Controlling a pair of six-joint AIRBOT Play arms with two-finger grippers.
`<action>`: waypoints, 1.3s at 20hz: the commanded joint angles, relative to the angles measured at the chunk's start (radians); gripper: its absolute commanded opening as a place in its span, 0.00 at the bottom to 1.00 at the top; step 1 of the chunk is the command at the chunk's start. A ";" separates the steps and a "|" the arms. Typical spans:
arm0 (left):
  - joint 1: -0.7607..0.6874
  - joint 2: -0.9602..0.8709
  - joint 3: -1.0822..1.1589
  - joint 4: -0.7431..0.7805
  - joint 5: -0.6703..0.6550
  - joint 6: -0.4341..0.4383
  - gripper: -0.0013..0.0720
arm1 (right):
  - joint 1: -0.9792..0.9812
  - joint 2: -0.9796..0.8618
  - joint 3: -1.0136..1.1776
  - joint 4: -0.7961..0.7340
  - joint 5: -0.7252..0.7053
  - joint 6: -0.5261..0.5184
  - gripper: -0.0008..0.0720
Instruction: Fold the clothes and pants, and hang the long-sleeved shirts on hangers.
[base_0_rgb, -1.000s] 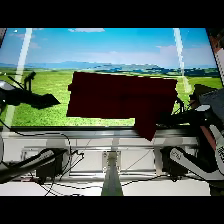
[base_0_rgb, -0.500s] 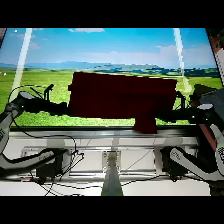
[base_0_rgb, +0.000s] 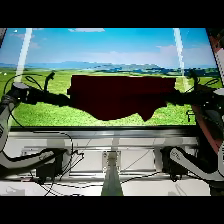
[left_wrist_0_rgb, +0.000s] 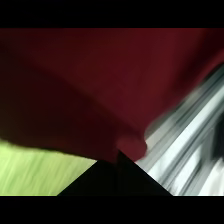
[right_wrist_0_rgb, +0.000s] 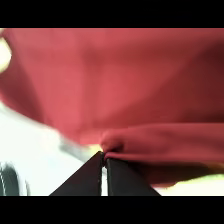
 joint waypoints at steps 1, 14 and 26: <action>-0.016 -0.003 0.043 -0.346 0.200 0.020 0.05 | 0.037 -0.002 0.045 0.187 -0.311 0.072 0.03; -0.216 -0.151 0.045 -0.856 0.745 0.304 0.97 | 0.280 -0.143 0.045 0.177 -1.143 0.101 0.84; -0.058 -0.267 0.261 0.154 0.304 -0.209 0.96 | 0.150 -0.175 0.069 -0.058 -0.565 0.114 0.83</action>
